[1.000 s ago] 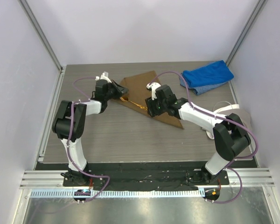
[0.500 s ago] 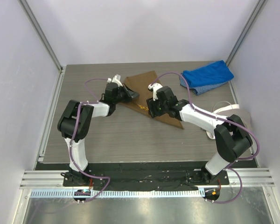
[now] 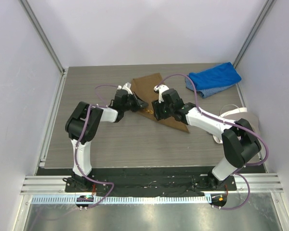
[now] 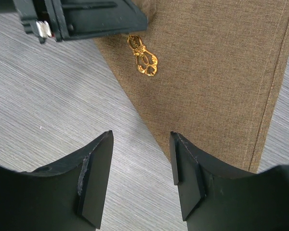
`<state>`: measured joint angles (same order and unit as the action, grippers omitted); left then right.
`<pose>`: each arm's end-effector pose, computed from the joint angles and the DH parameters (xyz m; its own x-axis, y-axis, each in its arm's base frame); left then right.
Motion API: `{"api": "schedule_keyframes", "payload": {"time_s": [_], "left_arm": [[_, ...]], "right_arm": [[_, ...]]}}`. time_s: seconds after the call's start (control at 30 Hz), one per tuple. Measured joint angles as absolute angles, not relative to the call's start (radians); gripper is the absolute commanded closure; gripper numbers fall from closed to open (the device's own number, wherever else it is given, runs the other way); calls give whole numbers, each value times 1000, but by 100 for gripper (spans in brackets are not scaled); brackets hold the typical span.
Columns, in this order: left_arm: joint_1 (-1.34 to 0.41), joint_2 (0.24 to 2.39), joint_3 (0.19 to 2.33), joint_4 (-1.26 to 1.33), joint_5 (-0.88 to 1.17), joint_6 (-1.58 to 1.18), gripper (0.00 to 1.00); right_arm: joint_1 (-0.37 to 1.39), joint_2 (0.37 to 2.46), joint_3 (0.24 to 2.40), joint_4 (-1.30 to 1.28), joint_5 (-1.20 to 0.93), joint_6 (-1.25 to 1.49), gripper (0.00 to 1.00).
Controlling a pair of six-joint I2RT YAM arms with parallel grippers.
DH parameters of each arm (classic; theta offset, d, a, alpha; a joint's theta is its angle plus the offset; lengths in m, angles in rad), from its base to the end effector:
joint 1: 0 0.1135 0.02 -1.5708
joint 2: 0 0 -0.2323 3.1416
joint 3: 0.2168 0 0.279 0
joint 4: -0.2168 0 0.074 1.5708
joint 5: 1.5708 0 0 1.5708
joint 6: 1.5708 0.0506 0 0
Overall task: Fold the napkin, place the utensils inside, and roll it up
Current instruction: Fold the napkin
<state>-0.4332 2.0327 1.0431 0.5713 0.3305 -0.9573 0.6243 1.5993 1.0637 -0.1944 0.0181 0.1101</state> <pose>0.3876 -0.1974 0.0772 -0.7570 -0.5020 -0.4183 0.0821 0.5620 -0.8230 0.3124 0.2240 0.1752 -0.6008 -0.2974 -0.7420 -0.5106 0.8570 0.0699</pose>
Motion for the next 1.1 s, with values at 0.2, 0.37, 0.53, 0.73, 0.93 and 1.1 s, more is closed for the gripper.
{"api": "schedule_keyframes", "payload": {"time_s": [0.2,0.37,0.53,0.73,0.93,1.1], "left_arm": [[-458,2051,1043,570,330,-957,100],[-480,2064,1050,572,331,-956,100],[-488,2080,1054,569,331,-956,100],[-491,2080,1065,555,334,-937,84],[-505,2072,1075,509,341,-904,67],[-511,2026,1075,455,346,-877,52]], "right_arm": [[624,1599,1064,-194,19,112,41],[624,1599,1064,-194,18,112,41],[624,1599,1063,-194,19,112,40],[624,1599,1056,-191,25,121,39],[611,1576,1038,-196,30,145,37],[593,1509,1025,-214,46,168,35]]}}
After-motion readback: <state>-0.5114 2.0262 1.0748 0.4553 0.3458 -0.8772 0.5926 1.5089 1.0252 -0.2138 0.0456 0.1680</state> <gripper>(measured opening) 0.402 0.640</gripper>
